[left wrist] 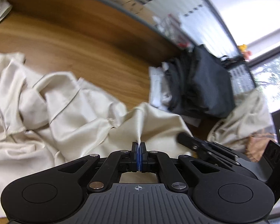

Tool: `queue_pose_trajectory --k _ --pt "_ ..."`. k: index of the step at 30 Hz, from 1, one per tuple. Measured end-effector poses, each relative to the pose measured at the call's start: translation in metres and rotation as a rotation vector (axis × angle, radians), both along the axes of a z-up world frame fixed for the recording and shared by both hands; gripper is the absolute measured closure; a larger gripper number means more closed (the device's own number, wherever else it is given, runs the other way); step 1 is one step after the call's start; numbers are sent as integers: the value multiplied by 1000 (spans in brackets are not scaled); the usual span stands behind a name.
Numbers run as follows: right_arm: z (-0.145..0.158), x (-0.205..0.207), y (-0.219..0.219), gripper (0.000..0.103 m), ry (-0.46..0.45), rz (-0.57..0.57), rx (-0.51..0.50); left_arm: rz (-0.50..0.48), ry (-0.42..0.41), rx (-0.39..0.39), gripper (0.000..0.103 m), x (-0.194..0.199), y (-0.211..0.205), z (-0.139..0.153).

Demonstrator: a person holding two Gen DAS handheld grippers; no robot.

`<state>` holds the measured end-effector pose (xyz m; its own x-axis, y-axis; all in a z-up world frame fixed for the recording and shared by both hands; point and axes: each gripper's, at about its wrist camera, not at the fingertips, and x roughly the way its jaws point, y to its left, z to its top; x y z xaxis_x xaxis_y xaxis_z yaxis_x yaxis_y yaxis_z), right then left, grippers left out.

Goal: Fold clothes

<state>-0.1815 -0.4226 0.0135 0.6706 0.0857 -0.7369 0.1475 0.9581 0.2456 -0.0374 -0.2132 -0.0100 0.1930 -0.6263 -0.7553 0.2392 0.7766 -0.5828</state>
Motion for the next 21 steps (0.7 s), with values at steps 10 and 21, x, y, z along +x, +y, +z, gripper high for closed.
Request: queue_pose_trajectory --k 10,21 --pt "-44 -21 -13 99 135 34 -21 -37 32 54 100 -8 -13 -21" --pt "-3 -4 2 85 51 167 -4 -98 -2 63 100 6 -30 -15"
